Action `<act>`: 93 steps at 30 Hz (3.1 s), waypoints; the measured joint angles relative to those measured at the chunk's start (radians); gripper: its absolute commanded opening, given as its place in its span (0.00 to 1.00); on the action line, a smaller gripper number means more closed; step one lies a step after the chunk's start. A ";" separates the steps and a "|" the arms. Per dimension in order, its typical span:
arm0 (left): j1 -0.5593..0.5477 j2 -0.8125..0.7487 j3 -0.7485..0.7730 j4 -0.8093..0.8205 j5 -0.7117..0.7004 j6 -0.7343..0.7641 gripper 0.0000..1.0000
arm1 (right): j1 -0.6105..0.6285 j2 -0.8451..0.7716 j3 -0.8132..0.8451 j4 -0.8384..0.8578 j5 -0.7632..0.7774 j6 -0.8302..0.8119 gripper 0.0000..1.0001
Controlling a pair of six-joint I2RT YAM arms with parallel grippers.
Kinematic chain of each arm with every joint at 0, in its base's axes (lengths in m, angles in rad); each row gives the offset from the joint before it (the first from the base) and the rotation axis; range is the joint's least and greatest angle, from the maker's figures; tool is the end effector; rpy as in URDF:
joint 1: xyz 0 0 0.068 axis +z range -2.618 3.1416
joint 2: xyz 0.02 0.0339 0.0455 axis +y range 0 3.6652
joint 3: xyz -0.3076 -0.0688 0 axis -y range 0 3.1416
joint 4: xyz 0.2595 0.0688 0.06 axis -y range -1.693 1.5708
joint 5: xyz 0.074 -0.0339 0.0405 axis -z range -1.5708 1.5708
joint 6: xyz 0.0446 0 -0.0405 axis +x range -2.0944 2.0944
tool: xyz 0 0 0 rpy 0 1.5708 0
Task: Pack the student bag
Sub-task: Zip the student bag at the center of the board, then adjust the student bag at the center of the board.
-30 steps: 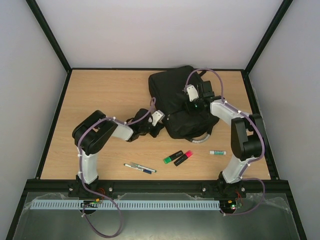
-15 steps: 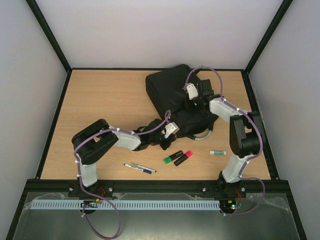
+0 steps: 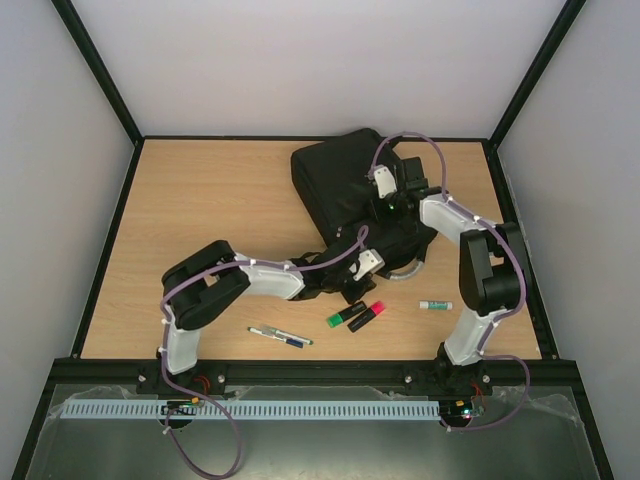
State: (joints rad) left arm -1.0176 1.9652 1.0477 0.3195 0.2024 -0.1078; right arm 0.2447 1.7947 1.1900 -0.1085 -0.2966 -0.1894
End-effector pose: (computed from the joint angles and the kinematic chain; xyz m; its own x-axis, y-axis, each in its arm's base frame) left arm 0.2240 -0.3798 0.1616 -0.3932 0.4361 -0.8095 0.8836 0.4227 -0.2014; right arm 0.4083 0.1154 0.2389 -0.5394 -0.3203 -0.7787 -0.5577 0.8288 0.0454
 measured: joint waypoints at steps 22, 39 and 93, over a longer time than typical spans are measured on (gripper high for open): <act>0.267 -0.402 0.011 -0.285 -0.319 -0.185 0.99 | -0.178 -0.166 -0.035 -0.211 0.188 0.061 0.97; 0.355 -0.468 -0.307 -0.198 -0.183 -0.365 0.99 | -0.131 0.483 0.776 -0.449 0.053 -0.059 0.89; 0.782 -0.350 -0.166 -0.205 0.068 -0.742 0.07 | 0.200 -0.040 0.013 -0.310 0.099 0.000 0.48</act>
State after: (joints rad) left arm -0.2359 1.6154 0.8814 0.1146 0.2707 -0.8501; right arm 0.4450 1.7542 1.2030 -0.4187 -0.1974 -0.1894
